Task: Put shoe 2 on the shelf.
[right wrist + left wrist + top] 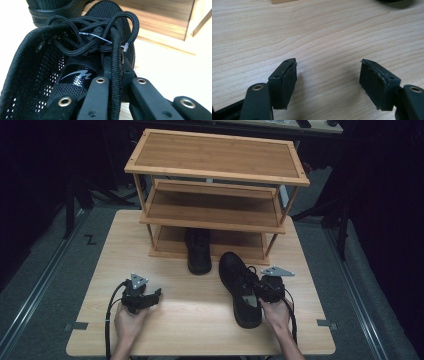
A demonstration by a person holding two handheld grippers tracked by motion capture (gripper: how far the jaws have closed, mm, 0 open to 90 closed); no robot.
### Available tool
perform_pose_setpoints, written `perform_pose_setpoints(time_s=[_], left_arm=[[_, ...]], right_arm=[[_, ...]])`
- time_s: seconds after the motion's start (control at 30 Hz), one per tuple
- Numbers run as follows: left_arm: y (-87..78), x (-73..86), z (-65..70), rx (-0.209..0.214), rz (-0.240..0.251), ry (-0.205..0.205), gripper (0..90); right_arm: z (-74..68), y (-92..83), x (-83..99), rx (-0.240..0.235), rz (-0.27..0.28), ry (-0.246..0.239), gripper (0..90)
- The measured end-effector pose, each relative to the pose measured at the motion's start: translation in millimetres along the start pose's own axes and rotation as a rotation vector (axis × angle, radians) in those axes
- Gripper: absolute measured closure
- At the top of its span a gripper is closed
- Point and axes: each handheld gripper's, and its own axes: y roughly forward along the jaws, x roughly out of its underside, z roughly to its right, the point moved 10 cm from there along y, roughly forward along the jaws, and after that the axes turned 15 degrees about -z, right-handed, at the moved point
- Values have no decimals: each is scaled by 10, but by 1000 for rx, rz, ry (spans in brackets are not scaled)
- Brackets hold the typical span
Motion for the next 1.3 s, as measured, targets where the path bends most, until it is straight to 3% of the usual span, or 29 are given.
perform_pose_setpoints(time_s=[0.5, 1.03, 1.3], left_arm=[[-1, 0, 3, 4, 1, 1, 306], [-1, 0, 7, 6, 0, 4, 305], [0, 1, 10, 3, -1, 8, 307]], right_arm=[[-43, -135, -166, -29, 44, -11, 880], [79, -115, -376, -14, 57, 63, 880], [98, -65, -619, -15, 70, 109, 880]])
